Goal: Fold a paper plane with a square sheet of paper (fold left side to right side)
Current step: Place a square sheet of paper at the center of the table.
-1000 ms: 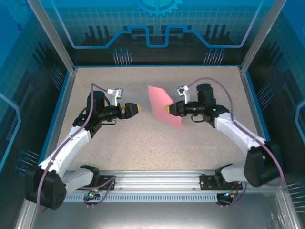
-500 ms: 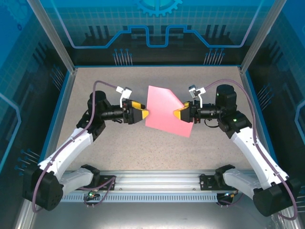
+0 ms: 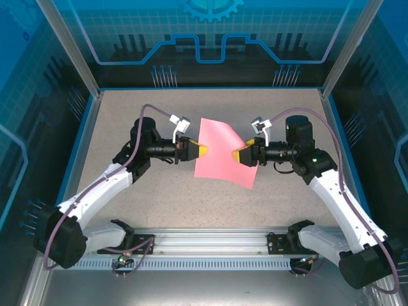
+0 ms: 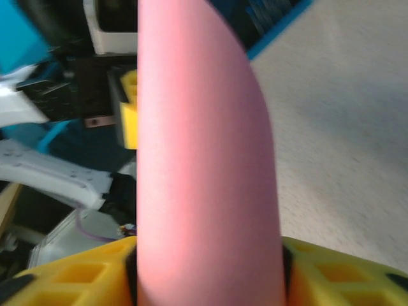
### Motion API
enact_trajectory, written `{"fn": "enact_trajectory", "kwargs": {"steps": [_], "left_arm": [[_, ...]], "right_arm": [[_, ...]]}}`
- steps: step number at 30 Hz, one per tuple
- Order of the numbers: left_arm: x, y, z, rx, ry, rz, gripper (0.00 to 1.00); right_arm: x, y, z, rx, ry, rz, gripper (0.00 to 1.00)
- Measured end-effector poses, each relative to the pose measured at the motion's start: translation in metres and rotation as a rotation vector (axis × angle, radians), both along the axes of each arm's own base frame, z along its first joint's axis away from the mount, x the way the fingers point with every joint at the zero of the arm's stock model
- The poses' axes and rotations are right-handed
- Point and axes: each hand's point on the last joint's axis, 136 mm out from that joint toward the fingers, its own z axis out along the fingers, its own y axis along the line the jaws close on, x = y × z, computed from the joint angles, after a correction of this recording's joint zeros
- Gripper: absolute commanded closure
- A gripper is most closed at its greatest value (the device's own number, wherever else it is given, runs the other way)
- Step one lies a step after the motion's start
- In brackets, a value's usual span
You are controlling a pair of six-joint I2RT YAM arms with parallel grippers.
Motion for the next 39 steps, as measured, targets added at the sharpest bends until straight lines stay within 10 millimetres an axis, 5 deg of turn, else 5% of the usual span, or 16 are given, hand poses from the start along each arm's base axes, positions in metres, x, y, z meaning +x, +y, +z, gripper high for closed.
{"fn": "enact_trajectory", "kwargs": {"steps": [5,10,12,17,22,28,34,39], "left_arm": [[0.019,0.000,-0.060,0.095,0.161,0.075,0.96],[0.030,0.006,-0.151,0.249,0.402,0.154,0.97],[0.032,0.009,-0.181,0.307,0.471,0.183,0.97],[0.030,0.021,-0.235,0.435,0.600,0.245,0.98],[0.029,0.030,-0.246,0.491,0.622,0.288,0.97],[0.026,0.037,-0.251,0.530,0.639,0.317,0.93],[0.025,0.036,-0.243,0.515,0.633,0.316,0.69],[0.022,0.028,-0.230,0.467,0.649,0.276,0.51]], "right_arm": [[0.030,-0.026,-0.050,-0.179,0.086,-0.187,0.07],[0.043,-0.044,-0.100,-0.304,0.181,-0.302,0.04],[0.043,-0.048,-0.120,-0.325,0.228,-0.330,0.11],[0.040,-0.045,-0.169,-0.338,0.366,-0.358,0.52],[0.039,-0.021,-0.204,-0.358,0.457,-0.322,0.77],[0.037,0.001,-0.251,-0.428,0.575,-0.293,0.80],[0.041,0.007,-0.281,-0.481,0.631,-0.301,0.80],[0.047,0.012,-0.281,-0.472,0.619,-0.299,0.79]]}}
